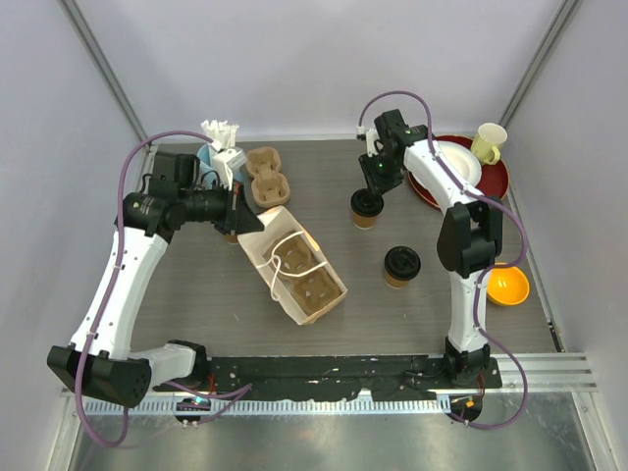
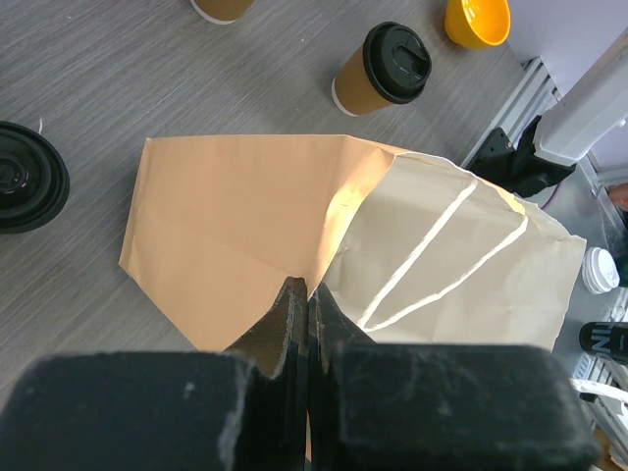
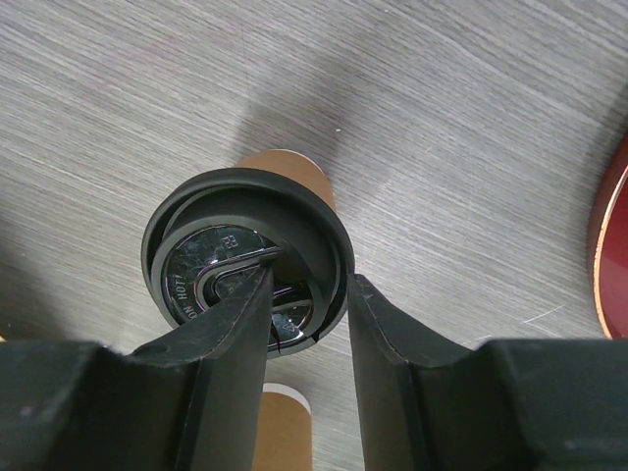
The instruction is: Pack the takeout coffee
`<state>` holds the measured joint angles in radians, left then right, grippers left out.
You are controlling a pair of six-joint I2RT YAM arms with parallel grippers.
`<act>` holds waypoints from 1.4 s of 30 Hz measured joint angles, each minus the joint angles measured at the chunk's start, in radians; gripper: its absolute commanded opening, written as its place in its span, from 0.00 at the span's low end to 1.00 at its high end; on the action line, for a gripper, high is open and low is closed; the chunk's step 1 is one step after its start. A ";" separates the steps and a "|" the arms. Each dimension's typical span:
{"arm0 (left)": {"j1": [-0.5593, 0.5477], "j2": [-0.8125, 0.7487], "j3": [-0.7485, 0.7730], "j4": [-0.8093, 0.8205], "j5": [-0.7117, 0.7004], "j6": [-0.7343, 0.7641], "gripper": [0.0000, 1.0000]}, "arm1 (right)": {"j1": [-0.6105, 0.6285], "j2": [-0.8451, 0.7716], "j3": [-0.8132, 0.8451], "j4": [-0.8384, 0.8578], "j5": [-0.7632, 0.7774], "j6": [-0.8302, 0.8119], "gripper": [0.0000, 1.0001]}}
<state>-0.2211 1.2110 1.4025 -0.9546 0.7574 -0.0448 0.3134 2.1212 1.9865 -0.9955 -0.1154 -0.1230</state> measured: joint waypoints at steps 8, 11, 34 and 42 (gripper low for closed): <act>0.000 0.000 0.000 0.000 0.003 0.000 0.00 | 0.002 0.000 0.001 0.000 0.018 -0.095 0.39; 0.000 0.000 0.000 0.000 0.004 0.000 0.00 | 0.004 0.000 0.002 0.000 0.010 -0.128 0.35; 0.000 0.000 0.000 0.001 -0.013 -0.005 0.00 | 0.004 -0.008 0.107 -0.100 0.003 -0.008 0.01; -0.002 0.006 0.000 0.016 -0.031 -0.056 0.00 | 0.020 -0.091 0.383 -0.175 0.024 0.204 0.01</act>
<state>-0.2234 1.2167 1.4021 -0.9390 0.7269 -0.1013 0.3332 2.0300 2.3692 -1.1702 -0.0914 0.0807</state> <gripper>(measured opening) 0.009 0.049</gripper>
